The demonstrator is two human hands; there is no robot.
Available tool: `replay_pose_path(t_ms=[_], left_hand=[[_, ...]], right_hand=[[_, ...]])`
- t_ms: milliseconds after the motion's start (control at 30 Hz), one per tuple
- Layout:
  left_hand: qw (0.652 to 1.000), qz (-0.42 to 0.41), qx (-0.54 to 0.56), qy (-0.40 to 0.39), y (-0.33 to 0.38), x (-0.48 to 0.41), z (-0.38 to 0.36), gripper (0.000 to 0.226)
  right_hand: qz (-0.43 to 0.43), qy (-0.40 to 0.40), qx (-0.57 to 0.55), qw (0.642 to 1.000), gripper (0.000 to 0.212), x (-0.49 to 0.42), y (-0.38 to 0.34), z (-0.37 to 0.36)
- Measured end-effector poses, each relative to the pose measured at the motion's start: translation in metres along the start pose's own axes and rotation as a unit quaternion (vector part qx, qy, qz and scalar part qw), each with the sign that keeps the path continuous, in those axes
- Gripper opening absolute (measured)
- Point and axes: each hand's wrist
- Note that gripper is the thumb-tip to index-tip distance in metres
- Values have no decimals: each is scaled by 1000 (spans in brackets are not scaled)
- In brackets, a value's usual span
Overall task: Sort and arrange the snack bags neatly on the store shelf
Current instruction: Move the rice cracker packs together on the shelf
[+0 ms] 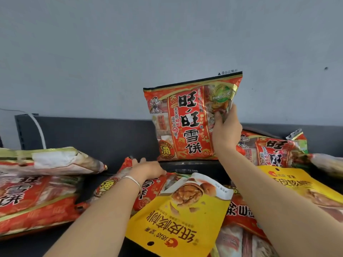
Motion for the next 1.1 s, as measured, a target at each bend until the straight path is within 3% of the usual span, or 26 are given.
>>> replay_pose_path(t_ms=[200, 333, 500, 700, 833, 967, 1100], left_hand=[[999, 6, 13, 28, -5, 1, 4, 41], [987, -27, 61, 148, -15, 21, 17, 36], [957, -41, 98, 271, -27, 56, 35, 36], [919, 8, 99, 381, -32, 76, 39, 32], [893, 37, 98, 438, -27, 74, 29, 31], [834, 38, 157, 528, -20, 69, 25, 27], [810, 44, 162, 562, -12, 57, 22, 22]], right_hand=[[-4, -6, -15, 1000, 33, -1, 2, 5], [25, -7, -7, 1000, 33, -5, -6, 11], [-11, 23, -38, 999, 36, -15, -21, 15], [-37, 28, -65, 997, 35, -18, -30, 17], [-59, -11, -88, 994, 32, -8, -16, 11], [-123, -75, -96, 985, 32, -1, 4, -3], [-188, -170, -157, 954, 29, 24, 3, -31]])
Point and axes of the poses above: each hand's wrist, its own x-axis away from the middle knuckle, its own z-axis out of the back of the hand, y = z × x, and after that the axes turned 5 degrees about y, right-handed
